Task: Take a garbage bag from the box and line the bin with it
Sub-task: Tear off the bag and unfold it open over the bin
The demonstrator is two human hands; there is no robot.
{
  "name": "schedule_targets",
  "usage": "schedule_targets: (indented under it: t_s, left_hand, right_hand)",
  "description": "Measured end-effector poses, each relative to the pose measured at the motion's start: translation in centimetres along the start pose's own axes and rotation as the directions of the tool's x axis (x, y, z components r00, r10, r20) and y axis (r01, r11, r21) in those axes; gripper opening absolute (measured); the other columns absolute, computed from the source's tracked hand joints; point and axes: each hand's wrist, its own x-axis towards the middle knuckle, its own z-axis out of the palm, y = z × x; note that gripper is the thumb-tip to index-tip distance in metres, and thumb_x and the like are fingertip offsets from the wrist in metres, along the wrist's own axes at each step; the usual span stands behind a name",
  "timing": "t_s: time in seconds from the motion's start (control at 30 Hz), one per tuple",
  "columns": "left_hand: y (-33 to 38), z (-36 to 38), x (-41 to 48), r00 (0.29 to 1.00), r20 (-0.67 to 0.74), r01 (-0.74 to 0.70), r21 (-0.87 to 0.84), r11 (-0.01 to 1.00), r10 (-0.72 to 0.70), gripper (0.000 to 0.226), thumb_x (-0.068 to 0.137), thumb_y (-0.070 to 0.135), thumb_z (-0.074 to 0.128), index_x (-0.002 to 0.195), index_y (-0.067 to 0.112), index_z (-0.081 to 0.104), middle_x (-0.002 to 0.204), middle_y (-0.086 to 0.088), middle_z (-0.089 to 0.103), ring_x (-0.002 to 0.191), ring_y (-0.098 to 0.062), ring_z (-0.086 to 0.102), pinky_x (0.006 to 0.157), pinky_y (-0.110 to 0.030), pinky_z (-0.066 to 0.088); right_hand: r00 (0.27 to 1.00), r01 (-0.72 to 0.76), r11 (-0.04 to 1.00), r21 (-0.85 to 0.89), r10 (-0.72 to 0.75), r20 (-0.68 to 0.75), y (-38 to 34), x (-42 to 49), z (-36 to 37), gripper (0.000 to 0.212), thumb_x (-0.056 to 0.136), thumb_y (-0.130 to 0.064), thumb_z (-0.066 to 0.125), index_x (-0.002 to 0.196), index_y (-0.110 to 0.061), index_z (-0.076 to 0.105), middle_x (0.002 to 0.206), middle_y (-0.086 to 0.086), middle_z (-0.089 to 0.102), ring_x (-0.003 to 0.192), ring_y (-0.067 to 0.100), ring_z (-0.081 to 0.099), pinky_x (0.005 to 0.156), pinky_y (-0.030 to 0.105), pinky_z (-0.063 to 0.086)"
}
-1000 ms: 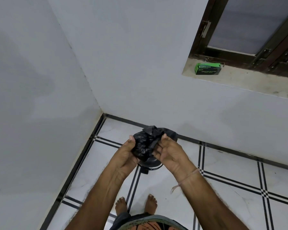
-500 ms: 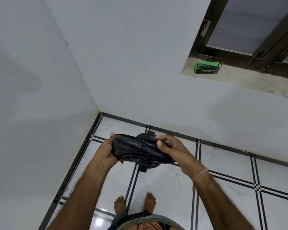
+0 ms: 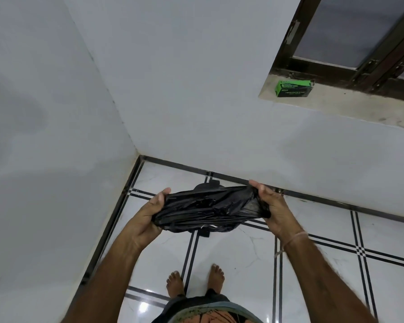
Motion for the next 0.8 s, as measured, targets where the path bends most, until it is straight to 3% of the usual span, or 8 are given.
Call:
schedule_targets:
  t_s: [0.13, 0.3, 0.43, 0.53, 0.63, 0.7, 0.77, 0.8]
  left_hand:
    - [0.0, -0.4, 0.2, 0.994, 0.074, 0.055, 0.329, 0.943, -0.084, 0.034, 0.094, 0.024, 0.066, 0.126, 0.015, 0.066, 0.118, -0.010, 0.074, 0.097, -0.023, 0.071, 0.079, -0.036, 0.060]
    - [0.3, -0.5, 1.3, 0.999, 0.029, 0.033, 0.080, 0.996, -0.035, 0.012, 0.094, 0.023, 0.060, 0.105, 0.022, 0.065, 0.095, -0.001, 0.077, 0.072, -0.016, 0.072, 0.057, -0.029, 0.059]
    - [0.2, -0.9, 2.2, 1.000, -0.003, -0.008, -0.007, 1.000, 0.008, 0.035, 0.098, 0.023, 0.057, 0.133, 0.020, 0.067, 0.126, -0.005, 0.076, 0.102, -0.018, 0.076, 0.079, -0.030, 0.064]
    - [0.5, 0.3, 3.3, 0.997, -0.059, -0.029, 0.203, 0.979, 0.041, 0.032, 0.109, 0.020, 0.046, 0.134, 0.019, 0.066, 0.134, -0.008, 0.071, 0.122, -0.027, 0.067, 0.085, -0.035, 0.058]
    - [3.3, 3.4, 5.1, 0.965, -0.074, -0.198, 0.416, 0.887, 0.251, 0.031, 0.111, 0.020, 0.044, 0.128, 0.018, 0.070, 0.125, -0.005, 0.074, 0.128, -0.034, 0.064, 0.090, -0.040, 0.058]
    - [5.6, 5.4, 6.1, 0.884, 0.020, -0.428, 0.434, 0.793, 0.467, 0.032, 0.110, 0.029, 0.048, 0.133, 0.019, 0.069, 0.131, -0.004, 0.073, 0.127, -0.023, 0.066, 0.104, -0.037, 0.056]
    - [6.0, 6.1, 6.4, 0.782, 0.095, -0.593, 0.421, 0.687, 0.617, 0.036, 0.110, 0.037, 0.048, 0.134, 0.022, 0.069, 0.135, -0.002, 0.072, 0.128, -0.018, 0.065, 0.105, -0.029, 0.053]
    - [4.8, 5.8, 6.5, 0.778, 0.093, -0.591, 0.446, 0.672, 0.622, 0.036, 0.110, 0.037, 0.047, 0.135, 0.020, 0.068, 0.135, -0.003, 0.072, 0.128, -0.018, 0.066, 0.104, -0.028, 0.054]
  right_hand:
    - [0.996, 0.055, 0.996, -0.068, -0.059, -0.065, 0.1, 0.1, 0.4, 0.051, 0.092, -0.039, 0.064, 0.130, -0.006, 0.072, 0.119, 0.013, 0.078, 0.108, 0.022, 0.074, 0.095, 0.032, 0.060]
    - [0.993, 0.048, 0.985, -0.164, -0.066, -0.102, 0.9, 0.9, 1.5, 0.035, 0.098, -0.041, 0.063, 0.117, -0.016, 0.080, 0.111, 0.006, 0.082, 0.101, 0.015, 0.077, 0.082, 0.022, 0.061]
    - [0.994, -0.002, 0.955, -0.298, -0.032, -0.108, 2.1, 1.6, 1.8, 0.023, 0.102, -0.035, 0.063, 0.105, -0.023, 0.083, 0.109, 0.002, 0.082, 0.104, 0.014, 0.077, 0.084, 0.020, 0.061]
    - [0.998, -0.008, 0.909, -0.417, -0.021, -0.065, 1.6, 2.8, 3.5, 0.028, 0.102, -0.039, 0.063, 0.089, -0.026, 0.085, 0.109, 0.002, 0.082, 0.102, 0.015, 0.077, 0.085, 0.017, 0.059]
    - [0.975, 0.173, 0.836, -0.521, -0.222, -0.032, -2.1, 4.9, 7.3, 0.038, 0.099, -0.055, 0.062, 0.113, -0.025, 0.080, 0.124, -0.008, 0.075, 0.127, 0.017, 0.067, 0.112, 0.038, 0.051]
    - [0.818, 0.459, 0.635, -0.621, -0.575, 0.016, -4.7, 5.4, 9.6, 0.051, 0.098, -0.066, 0.056, 0.140, -0.037, 0.065, 0.145, -0.020, 0.061, 0.141, 0.001, 0.052, 0.121, 0.031, 0.041]
    - [0.534, 0.648, 0.314, -0.694, -0.837, 0.119, -3.9, 5.1, 10.2, 0.059, 0.101, -0.062, 0.052, 0.155, -0.039, 0.047, 0.159, -0.019, 0.046, 0.146, 0.001, 0.045, 0.116, 0.017, 0.039]
    - [0.537, 0.607, 0.245, -0.756, -0.827, 0.163, -2.2, 4.8, 10.1, 0.063, 0.101, -0.063, 0.048, 0.159, -0.039, 0.040, 0.163, -0.017, 0.041, 0.144, 0.002, 0.046, 0.112, 0.015, 0.041]
